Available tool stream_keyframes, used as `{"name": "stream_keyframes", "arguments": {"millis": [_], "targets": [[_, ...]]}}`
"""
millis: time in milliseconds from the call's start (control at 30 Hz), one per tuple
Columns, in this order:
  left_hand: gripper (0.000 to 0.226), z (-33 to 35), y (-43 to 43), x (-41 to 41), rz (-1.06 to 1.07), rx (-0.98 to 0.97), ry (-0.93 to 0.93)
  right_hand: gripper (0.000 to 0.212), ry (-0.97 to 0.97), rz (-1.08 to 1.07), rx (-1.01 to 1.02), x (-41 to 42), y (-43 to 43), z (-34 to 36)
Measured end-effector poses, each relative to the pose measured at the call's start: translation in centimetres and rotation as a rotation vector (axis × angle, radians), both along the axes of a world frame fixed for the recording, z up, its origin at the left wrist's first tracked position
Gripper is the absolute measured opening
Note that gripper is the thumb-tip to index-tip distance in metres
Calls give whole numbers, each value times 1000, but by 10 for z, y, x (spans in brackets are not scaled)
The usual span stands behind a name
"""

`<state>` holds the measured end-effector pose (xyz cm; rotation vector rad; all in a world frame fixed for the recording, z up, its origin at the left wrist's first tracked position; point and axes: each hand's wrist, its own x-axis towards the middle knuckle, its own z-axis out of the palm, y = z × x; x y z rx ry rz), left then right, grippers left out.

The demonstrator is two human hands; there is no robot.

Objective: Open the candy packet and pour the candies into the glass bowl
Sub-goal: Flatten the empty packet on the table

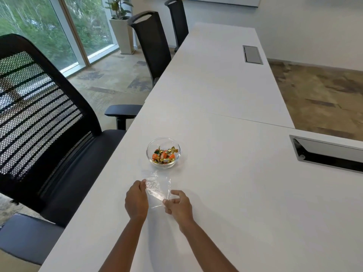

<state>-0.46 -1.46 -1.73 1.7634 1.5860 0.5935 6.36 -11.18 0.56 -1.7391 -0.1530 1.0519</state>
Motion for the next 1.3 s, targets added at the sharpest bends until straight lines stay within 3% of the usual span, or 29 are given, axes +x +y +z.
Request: {"name": "stream_keyframes", "arguments": {"millis": [167, 367, 433, 533, 600, 667, 833, 967, 1067, 1167, 1300], "targets": [[30, -11, 4, -6, -81, 24, 152, 48, -87, 76, -76, -12, -1, -7], [26, -7, 6, -7, -157, 101, 300, 65, -793, 375, -312, -15, -1, -13], [30, -5, 5, -6, -165, 184, 336, 65, -933, 526, -352, -15, 0, -17], [50, -7, 0, -6, -307, 320, 311, 69, -1208, 602, -389, -16, -2, -16], [92, -10, -3, -9, -518, 337, 365, 69, -1308, 653, -412, -17, -2, -17], [111, -23, -2, -14, -664, 284, 416, 67, -1285, 737, -454, -17, -2, -18], [104, -34, 1, -22, -705, 272, 483, 65, -1302, 803, -527, -7, -8, -27], [94, -34, 0, -21, -696, 320, 473, 65, -1041, 957, -393, 4, -5, -40], [92, -31, 4, -20, -655, 353, 431, 60, -1033, 806, -315, 12, -2, -38], [87, -18, 15, -9, -523, 320, 283, 63, -880, 528, -163, 28, 10, -24], [55, 2, 39, 23, -202, -9, -139, 58, -510, 243, -43, 59, 37, -3]]}}
